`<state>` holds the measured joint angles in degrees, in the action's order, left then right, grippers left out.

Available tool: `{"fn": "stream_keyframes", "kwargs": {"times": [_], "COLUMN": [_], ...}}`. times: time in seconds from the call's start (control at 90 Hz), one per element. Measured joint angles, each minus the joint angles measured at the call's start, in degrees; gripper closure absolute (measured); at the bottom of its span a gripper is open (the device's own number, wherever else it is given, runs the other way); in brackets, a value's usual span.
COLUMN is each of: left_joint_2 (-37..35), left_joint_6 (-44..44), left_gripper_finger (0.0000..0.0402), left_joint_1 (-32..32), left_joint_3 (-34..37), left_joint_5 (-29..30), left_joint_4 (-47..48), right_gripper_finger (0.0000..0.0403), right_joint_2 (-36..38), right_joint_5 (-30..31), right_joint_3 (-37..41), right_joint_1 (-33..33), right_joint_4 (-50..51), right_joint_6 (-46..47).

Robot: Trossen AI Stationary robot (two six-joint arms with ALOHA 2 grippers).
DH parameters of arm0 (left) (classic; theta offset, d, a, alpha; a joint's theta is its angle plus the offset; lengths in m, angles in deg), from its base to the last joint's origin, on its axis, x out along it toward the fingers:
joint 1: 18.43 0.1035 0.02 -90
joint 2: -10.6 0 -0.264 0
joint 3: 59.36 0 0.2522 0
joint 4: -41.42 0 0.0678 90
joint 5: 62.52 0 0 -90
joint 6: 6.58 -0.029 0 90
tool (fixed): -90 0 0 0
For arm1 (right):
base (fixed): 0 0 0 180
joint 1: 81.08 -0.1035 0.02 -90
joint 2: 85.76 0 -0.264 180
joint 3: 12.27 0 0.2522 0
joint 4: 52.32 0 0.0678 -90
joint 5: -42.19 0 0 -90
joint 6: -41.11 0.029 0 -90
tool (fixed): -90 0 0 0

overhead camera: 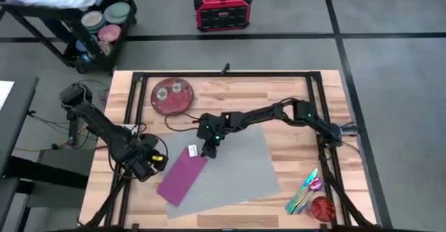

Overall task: Set table place
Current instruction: Put the pink table napkin on the gray table mat

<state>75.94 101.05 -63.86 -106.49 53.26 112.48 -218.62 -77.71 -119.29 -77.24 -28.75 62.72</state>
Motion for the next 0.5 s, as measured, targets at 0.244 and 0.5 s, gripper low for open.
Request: {"fn": "stream_keyframes", "kwargs": {"times": [0.244,0.5], "left_joint_2": [0.00,0.00], "left_joint_6": [0.15,0.51], "left_gripper_finger": [0.0401,0.0401], "left_joint_1": [0.00,0.00], "left_joint_3": [0.00,0.00], "left_joint_5": [0.05,1.25], "left_joint_4": [0.48,1.46], "right_gripper_finger": [0.0235,0.0235], "right_joint_2": [-0.04,0.15], "right_joint_5": [-3.61,-4.40], "right_joint_3": [-0.64,-2.78], "right_joint_1": [-0.61,-0.78], "right_joint_4": [0.75,1.89], "right_joint_6": [0.90,0.54]}}
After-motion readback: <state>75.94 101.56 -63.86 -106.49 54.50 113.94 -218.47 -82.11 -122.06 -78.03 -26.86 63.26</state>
